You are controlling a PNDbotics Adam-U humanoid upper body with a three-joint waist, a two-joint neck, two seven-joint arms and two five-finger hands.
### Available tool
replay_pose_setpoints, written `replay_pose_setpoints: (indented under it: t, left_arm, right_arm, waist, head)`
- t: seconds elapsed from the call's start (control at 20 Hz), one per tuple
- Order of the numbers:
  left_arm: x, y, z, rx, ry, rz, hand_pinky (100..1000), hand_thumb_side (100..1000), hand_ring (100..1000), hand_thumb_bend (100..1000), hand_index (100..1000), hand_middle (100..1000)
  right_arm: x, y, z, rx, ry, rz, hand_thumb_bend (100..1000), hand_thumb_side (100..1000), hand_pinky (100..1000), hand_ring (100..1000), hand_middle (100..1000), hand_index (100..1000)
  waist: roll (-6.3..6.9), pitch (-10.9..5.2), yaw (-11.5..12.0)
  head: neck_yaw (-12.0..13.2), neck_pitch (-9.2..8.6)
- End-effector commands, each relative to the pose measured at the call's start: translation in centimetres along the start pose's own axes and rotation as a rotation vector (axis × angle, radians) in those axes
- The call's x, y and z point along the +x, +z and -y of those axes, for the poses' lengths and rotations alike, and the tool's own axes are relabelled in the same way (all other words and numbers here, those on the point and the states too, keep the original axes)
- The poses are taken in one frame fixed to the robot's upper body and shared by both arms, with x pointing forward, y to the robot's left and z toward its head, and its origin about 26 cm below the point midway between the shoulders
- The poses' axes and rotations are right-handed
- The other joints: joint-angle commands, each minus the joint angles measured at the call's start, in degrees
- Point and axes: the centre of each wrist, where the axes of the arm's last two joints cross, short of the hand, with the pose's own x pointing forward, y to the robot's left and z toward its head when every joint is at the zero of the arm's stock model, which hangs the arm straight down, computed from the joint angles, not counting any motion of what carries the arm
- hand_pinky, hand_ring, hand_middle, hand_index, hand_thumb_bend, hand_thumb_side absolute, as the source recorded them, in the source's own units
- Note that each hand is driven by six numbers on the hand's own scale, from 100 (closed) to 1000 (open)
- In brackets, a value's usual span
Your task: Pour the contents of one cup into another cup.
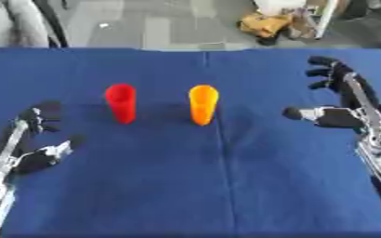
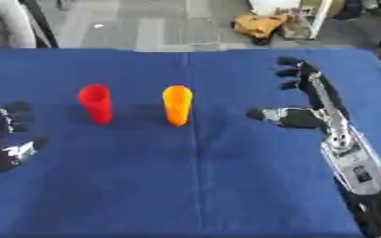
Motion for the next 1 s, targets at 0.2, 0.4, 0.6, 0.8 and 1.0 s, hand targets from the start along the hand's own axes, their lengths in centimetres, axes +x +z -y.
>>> replay_pose_setpoints:
  t: [0.2, 0.4, 0.6, 0.8, 1.0]
  left_arm:
    - [0.7, -0.6, -0.5, 0.01, -0.029, 0.017, 693, 451, 752, 705, 876, 778]
    - [0.6, -0.8, -0.5, 0.018, -0.043, 0.005, 684, 456, 745, 723, 874, 771]
    - [0.5, -1.4, -0.3, 0.027, -0.07, -0.007, 676, 451, 745, 757, 875, 770]
    - [0.0, -2.6, 0.2, 0.029, -0.103, -0.029, 667, 451, 737, 795, 874, 766]
    - [-0.6, -4.1, 1.4, 0.049, -0.096, -0.061, 660, 445, 733, 796, 873, 762]
  right_arm:
    - [0.5, -0.4, 0.8, -0.007, 0.016, 0.023, 965, 345, 663, 787, 830, 872]
    - [0.5, -0.4, 0.8, -0.008, 0.013, 0.024, 957, 338, 663, 787, 830, 872]
    - [0.5, -0.4, 0.8, -0.008, 0.01, 0.024, 949, 331, 662, 786, 828, 871]
    - [0.6, -0.4, 0.7, -0.005, 0.007, 0.025, 946, 329, 662, 786, 828, 872]
    - [0.6, -0.5, 0.5, -0.004, 0.003, 0.029, 943, 326, 662, 786, 828, 872]
  waist:
    - [-0.04, -0.55, -0.15]
    - [-0.06, -0.59, -0.23]
    - [-0.1, -0.62, -0.31]
    - [-0.18, -0.6, -0.53]
    - [-0.33, -0.45, -0.9]
  head:
    - [-0.05, 0.34]
    - [-0.06, 0.36]
    - [0.01, 0.45]
    - [0.17, 0.51]
    - [0.33, 0.35]
